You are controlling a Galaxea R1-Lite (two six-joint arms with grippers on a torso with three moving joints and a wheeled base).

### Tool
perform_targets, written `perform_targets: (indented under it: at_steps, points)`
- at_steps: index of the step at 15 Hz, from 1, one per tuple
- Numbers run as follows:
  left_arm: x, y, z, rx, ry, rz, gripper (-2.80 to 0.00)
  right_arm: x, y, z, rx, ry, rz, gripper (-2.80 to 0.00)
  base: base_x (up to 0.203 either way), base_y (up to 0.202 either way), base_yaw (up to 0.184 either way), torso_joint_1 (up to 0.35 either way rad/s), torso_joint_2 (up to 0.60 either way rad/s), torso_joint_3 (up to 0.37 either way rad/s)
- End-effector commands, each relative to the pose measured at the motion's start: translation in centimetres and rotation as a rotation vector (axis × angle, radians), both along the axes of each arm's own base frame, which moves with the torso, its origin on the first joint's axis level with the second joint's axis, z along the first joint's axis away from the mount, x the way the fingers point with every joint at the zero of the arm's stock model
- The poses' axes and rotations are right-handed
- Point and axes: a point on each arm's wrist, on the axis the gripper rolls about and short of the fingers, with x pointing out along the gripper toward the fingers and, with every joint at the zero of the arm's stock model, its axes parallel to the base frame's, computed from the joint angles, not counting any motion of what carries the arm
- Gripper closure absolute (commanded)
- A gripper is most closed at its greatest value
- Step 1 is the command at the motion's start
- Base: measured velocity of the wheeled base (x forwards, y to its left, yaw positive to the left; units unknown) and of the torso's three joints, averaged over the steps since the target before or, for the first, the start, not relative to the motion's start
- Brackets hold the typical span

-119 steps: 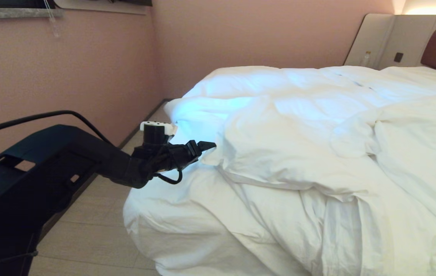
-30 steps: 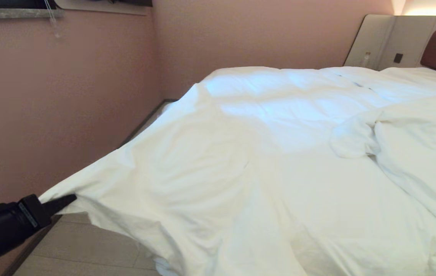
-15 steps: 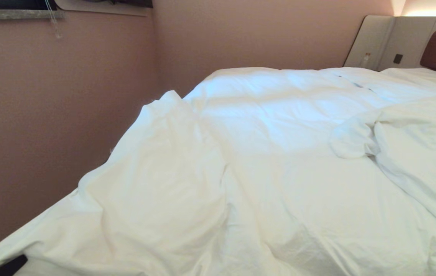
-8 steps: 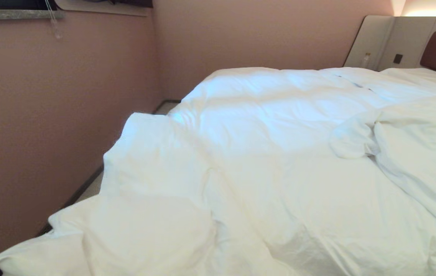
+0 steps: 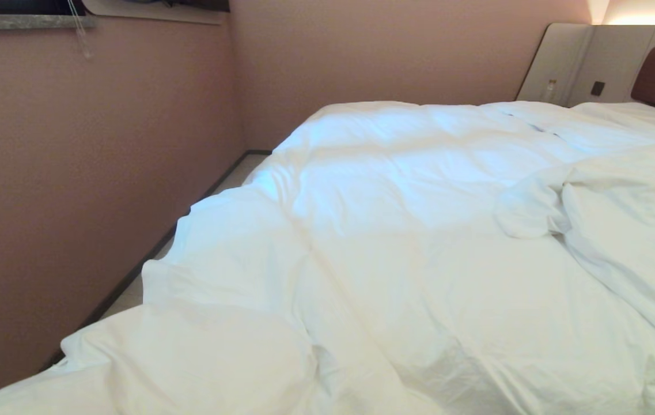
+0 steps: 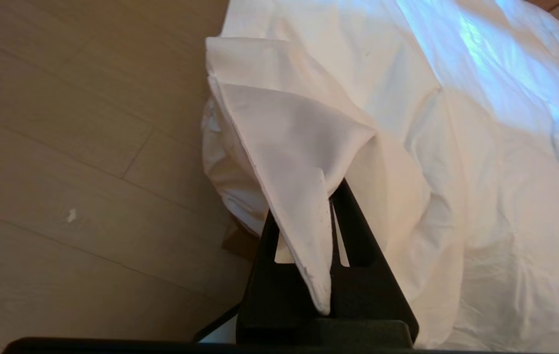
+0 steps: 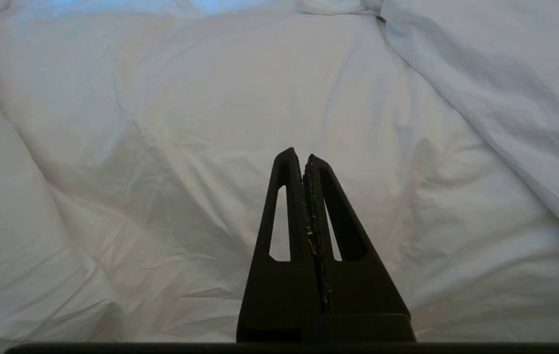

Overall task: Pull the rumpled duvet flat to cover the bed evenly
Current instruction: Flatten the corners of the folded blanket

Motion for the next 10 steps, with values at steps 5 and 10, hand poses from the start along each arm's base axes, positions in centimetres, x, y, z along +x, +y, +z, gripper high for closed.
perform_targets:
  at_steps: [5, 10]
  points:
    - [-0.98, 0.11, -0.48, 0.077, 0.016, 0.136, 0.0, 0.01, 0.0, 0.01, 0.0, 0.0, 0.0, 0.0, 0.0, 0.0, 0.0, 0.0, 0.0, 0.0]
    - [-0.99, 0.3, -0.51, 0.12, 0.028, 0.208, 0.0, 0.02, 0.0, 0.0, 0.0, 0.003, 0.0, 0.0, 0.0, 0.0, 0.0, 0.0, 0.0, 0.0]
